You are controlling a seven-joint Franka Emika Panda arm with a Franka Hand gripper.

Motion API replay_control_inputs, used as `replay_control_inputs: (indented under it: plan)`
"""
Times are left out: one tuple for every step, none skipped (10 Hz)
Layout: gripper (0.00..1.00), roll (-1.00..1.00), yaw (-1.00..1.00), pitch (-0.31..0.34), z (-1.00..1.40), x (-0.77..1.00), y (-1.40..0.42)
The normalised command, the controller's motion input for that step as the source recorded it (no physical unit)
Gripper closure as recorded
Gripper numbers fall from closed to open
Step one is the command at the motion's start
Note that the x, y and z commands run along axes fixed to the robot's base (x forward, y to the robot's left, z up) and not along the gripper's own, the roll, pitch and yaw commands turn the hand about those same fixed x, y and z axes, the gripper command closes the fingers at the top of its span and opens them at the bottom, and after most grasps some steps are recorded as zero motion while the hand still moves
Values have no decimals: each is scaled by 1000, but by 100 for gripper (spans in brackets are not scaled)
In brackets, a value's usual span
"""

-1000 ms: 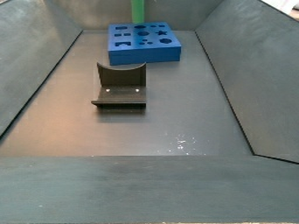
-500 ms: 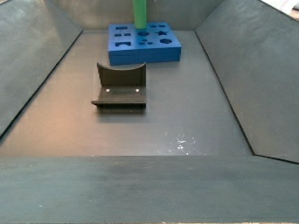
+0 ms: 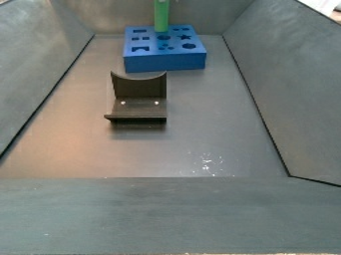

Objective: Pick up the oval object. Move up. Move to above the board. Insert the oval object.
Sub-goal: Insert the oval object.

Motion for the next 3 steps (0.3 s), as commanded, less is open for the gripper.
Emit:
replay_control_inputs:
  plan:
    - [100, 163, -380, -24, -1000, 0, -329]
    - [100, 64, -323, 0, -483, 0, 0]
    - [100, 0, 0, 0, 0, 0, 0]
